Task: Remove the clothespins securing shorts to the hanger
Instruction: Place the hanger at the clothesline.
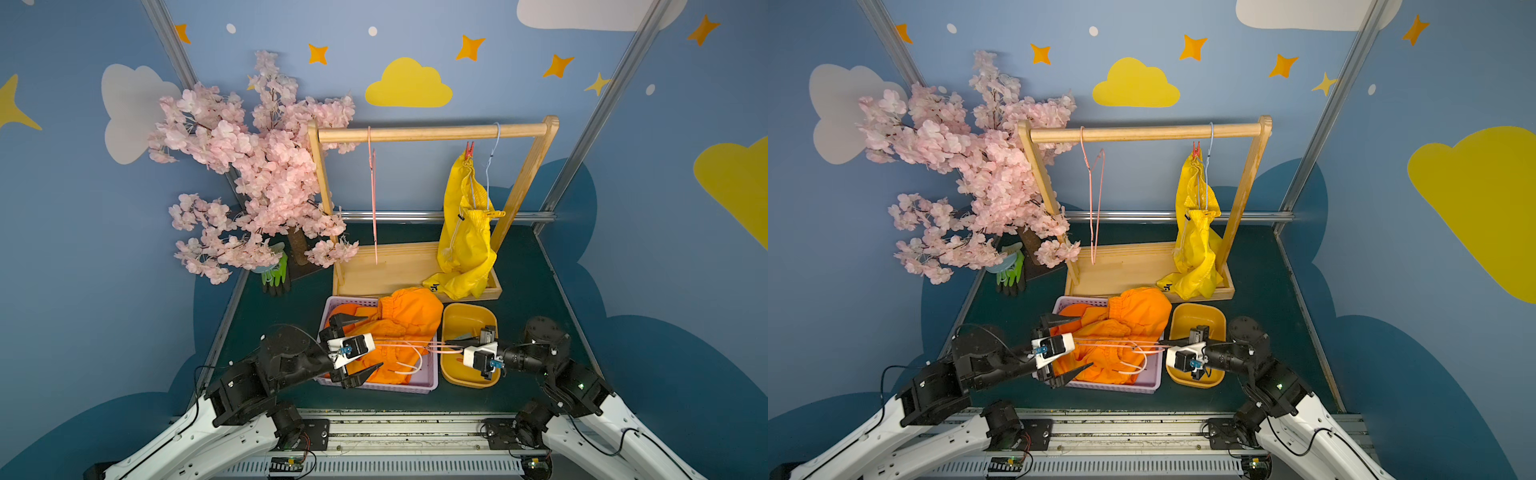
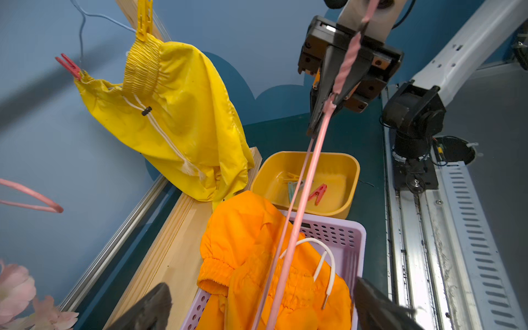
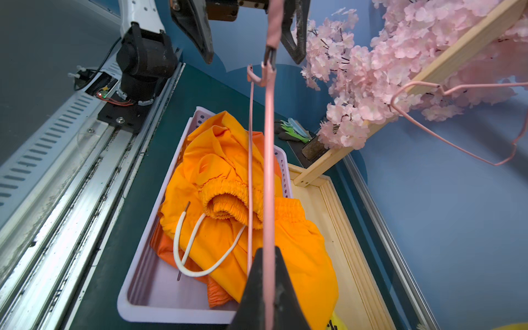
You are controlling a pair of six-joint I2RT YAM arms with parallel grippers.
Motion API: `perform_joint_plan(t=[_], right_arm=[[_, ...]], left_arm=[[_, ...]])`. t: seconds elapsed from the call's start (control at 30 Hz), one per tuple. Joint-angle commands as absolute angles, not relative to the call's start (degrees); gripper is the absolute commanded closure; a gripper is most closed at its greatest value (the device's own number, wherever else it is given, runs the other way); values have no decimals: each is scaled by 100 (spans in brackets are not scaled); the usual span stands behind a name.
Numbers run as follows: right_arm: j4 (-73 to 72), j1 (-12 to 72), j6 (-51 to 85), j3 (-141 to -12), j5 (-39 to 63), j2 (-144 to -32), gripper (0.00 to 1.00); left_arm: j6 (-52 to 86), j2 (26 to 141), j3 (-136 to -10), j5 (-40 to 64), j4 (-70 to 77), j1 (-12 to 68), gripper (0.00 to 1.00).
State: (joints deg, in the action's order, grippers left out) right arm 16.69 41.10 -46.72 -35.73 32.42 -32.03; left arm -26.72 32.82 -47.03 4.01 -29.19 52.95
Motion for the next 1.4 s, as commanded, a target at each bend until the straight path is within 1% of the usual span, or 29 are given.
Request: perform_joint_plan(t=[0.0, 0.03, 0.3, 0.4, 0.5, 0.53, 0.57, 0.6, 0.77, 0.8, 0.83, 0.87, 0.9, 1.0, 1.07, 1.1, 1.13, 1.17, 1.2, 1.23, 1.27, 1.3, 1.37], right_arm=[[2205, 4131, -5209, -3823, 3613, -3337, 100], [2249, 4127, -5245, -3979, 3624, -3372, 100], [2197, 4116, -5404, -4054, 3512, -3443, 100], [2206, 4118, -5468, -4146, 3566, -3570, 100], [2110, 4122, -5506, -4159, 3635, -3612, 100], [2015, 4118, -5478, -4142, 3697, -3590, 100], [1929, 4113, -5475, -4106, 3766, -3569, 100], [1867, 4113, -5467, -4095, 3815, -3552, 100], [1558, 4084, -5363, -3985, 3854, -3456, 100], [1441, 4083, -5321, -3937, 3776, -3427, 94], [1280, 4087, -5196, -3890, 3648, -3383, 63], [1152, 4085, -5134, -3888, 3535, -3345, 5], [1061, 4080, -5113, -3722, 3415, -3270, 3], [434, 4088, -4783, -3499, 2809, -2934, 3], [-349, 4096, -3977, -3317, 2058, -2596, 3], [-790, 4097, -3339, -3269, 1526, -2456, 3], [-1173, 4096, -2456, -3289, 675, -2362, 3], [-1189, 4091, -1765, -3437, -29, -2312, 3], [-859, 4087, -1153, -3759, -695, -2295, 3], [-183, 4078, -1068, -4189, -782, -2309, 3], [426, 4084, -1143, -4511, -596, -2350, 3], [640, 4084, -1128, -4660, -508, -2409, 3], [563, 4080, -979, -4704, -527, -2556, 3]], left_arm=[[-3080, 3478, -4884, 694, -3559, 5311, 2], [-3117, 3524, -4912, 694, -3618, 5309, 3], [-3243, 3759, -5045, 1022, -3981, 5333, 15], [-3307, 3798, -5006, 853, -3938, 5344, 25], [-3345, 3873, -4958, 727, -3963, 5344, 43], [-3329, 3891, -4962, 784, -3989, 5344, 54], [-3311, 3914, -4957, 819, -3986, 5344, 83], [-3247, 3917, -4944, 767, -3950, 5346, 97], [-3136, 3807, -4887, 729, -3937, 5345, 97], [-3117, 3777, -4888, 730, -3938, 5349, 97], [-3091, 3741, -4887, 729, -3929, 5344, 97], [-3082, 3709, -4886, 729, -3914, 5344, 97], [-3049, 3641, -4879, 716, -3881, 5344, 97], [-2898, 3278, -4771, 433, -3538, 5344, 97], [-2794, 2918, -4610, 96, -3197, 5345, 97], [-2752, 2746, -4540, -51, -3042, 5350, 97], [-2750, 2568, -4458, -236, -2875, 5344, 97], [-2739, 2414, -4394, -471, -2703, 5344, 97], [-2734, 2299, -4352, -725, -2541, 5344, 97], [-2732, 2195, -4322, -995, -2357, 5340, 97], [-2700, 2131, -4306, -1294, -2129, 5348, 97], [-2626, 2105, -4317, -1583, -1946, 5351, 97], [-2458, 2137, -4417, -2064, -1603, 5346, 97]])
